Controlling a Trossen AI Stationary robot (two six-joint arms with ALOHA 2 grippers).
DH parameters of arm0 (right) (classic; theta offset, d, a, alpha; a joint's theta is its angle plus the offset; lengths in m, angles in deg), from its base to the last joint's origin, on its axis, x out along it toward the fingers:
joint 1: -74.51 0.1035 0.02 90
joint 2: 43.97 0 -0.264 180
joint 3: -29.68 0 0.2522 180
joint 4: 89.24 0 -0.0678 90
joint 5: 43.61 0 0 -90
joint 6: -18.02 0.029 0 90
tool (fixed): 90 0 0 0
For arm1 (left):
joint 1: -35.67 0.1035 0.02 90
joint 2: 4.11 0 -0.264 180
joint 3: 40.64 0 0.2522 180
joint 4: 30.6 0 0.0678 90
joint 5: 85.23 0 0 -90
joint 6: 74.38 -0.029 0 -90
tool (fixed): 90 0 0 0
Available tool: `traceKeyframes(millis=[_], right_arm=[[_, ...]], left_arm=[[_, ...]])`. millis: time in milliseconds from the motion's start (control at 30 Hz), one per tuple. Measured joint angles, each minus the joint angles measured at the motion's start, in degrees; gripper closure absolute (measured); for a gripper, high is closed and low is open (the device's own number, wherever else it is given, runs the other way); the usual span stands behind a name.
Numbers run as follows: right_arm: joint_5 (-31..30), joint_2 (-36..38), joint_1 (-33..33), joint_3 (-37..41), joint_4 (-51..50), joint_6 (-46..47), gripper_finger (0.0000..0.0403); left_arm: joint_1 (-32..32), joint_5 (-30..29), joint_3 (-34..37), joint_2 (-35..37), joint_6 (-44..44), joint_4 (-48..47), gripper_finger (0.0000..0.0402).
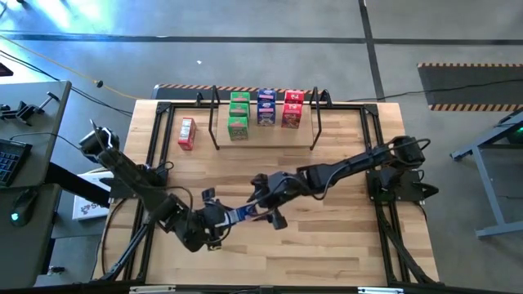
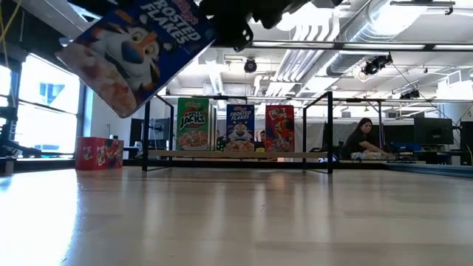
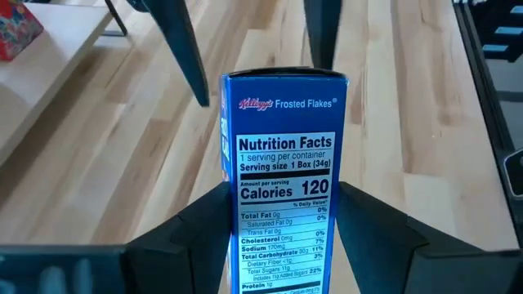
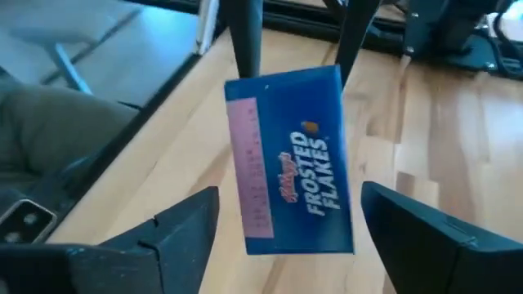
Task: Stack cereal on shelf
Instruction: Put the blue cereal box on the shelf aligned with the blue cereal box
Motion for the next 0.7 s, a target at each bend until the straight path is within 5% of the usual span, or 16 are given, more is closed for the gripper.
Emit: traceKeyframes(millis=[167,400,700], right_arm=[[-5.32,0.09,1.33,-0.65,1.43,-1.21,0.0107],[-5.23,0.05,1.35,-0.63,0.93,-0.83,0.0111],[-4.85,0.05,1.35,-0.63,0.86,-0.85,0.0205]], left_arm=[[0.95,0.61,-0.01,0.31,-2.90,2.79,0.0207],[2.02,0.09,-0.02,0.67,-4.61,4.23,0.0207],[2.13,-0.33,0.00,2.31,-4.48,4.28,0.0207]])
